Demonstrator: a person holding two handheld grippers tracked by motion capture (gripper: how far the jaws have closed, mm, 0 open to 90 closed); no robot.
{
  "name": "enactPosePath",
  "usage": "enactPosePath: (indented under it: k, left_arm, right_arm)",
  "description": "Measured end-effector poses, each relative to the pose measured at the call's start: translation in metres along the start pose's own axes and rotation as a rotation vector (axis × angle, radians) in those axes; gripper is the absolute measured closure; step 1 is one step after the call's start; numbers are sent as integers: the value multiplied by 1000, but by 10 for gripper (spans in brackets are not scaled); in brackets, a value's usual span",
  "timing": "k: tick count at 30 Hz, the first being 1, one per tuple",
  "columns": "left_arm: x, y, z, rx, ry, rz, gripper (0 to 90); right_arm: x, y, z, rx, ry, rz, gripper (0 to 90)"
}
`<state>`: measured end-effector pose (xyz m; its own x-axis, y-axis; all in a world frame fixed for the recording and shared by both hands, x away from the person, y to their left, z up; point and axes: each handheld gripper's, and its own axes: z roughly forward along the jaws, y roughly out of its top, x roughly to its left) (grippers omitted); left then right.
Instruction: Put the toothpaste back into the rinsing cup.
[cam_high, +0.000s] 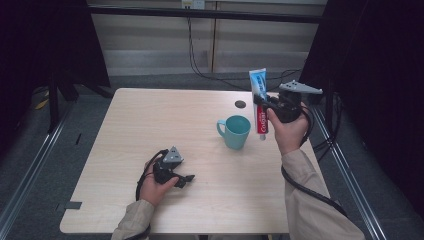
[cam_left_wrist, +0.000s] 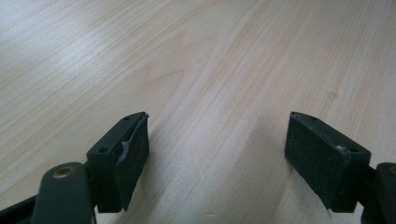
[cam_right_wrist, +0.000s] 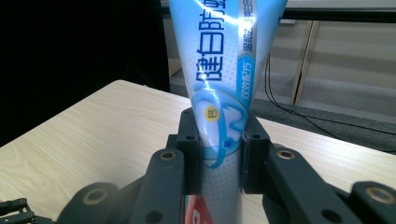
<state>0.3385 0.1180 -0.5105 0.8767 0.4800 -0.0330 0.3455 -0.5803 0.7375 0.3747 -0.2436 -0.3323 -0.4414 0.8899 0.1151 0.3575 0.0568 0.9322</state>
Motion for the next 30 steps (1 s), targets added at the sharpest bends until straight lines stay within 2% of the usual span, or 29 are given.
enactPosePath:
  k: [15, 30]
  left_arm:
    - [0, 0, 0, -7, 2, -4, 216]
    - [0, 0, 0, -6, 2, -1, 216]
  right_arm:
    - [3, 9, 9, -23, 5, -3, 746]
    - [1, 9, 21, -32, -4, 12, 746]
